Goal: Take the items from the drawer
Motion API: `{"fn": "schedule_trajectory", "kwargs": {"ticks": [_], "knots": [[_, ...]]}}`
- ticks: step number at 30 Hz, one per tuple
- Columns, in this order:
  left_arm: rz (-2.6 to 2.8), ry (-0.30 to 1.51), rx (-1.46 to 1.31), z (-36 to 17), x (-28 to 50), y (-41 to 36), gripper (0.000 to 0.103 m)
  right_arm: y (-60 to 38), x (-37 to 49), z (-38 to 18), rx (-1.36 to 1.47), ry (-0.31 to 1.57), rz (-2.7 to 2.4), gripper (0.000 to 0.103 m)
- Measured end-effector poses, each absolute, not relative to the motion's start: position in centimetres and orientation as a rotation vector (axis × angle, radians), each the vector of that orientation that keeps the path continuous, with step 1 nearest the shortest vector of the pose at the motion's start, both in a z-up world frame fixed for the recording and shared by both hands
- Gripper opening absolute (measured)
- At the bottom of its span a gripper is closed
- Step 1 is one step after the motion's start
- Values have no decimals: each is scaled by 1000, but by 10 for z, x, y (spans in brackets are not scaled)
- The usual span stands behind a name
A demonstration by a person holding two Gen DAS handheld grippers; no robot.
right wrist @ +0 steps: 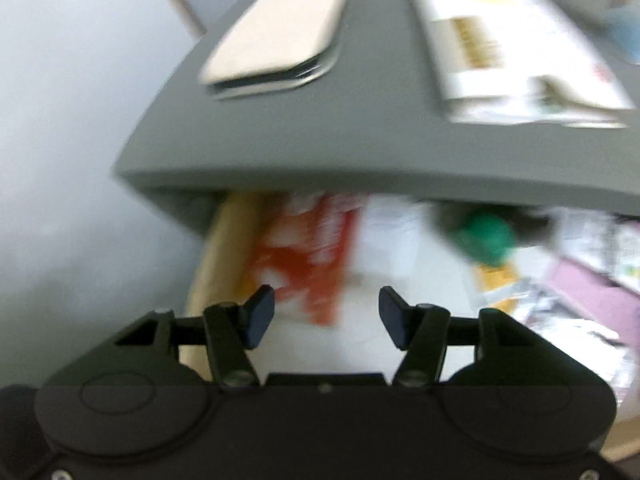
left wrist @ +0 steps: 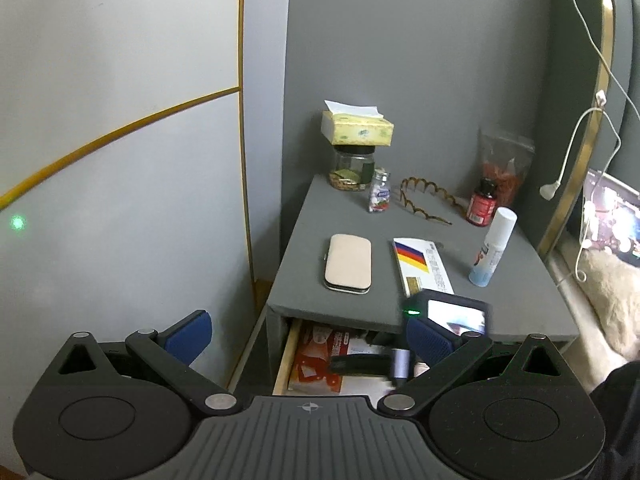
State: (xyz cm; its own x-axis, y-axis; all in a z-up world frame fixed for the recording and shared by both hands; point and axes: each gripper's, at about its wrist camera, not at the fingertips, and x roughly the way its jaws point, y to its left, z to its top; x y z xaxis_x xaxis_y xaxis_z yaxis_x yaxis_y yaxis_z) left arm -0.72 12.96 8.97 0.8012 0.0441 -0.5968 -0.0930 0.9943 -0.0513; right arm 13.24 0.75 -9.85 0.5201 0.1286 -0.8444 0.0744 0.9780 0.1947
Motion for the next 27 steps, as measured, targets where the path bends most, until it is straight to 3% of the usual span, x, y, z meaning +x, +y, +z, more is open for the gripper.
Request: {"fn": "schedule_trajectory", "kwargs": {"ticks": [1,4,8,19,23,27], "knots": [[73,638,-83,90,-7,130,103,-4,129,-97,257,991,-43,70],[70,638,-94,92,-7,131,103,-38,117,-98,486,919,-170,71],[66,639,-109,94,-6,132,103,-57,121,-113,671,1001,-289,71],[54,645,-144,94,-6,140,103,-53,131,-114,635,1102,-388,72],[53,642,-155,94,-6,142,103,-63,135,-117,584,1323,-94,72],[52,633,-173,97,-8,144,103,-80,123,-105,495,1408,43,72]]}}
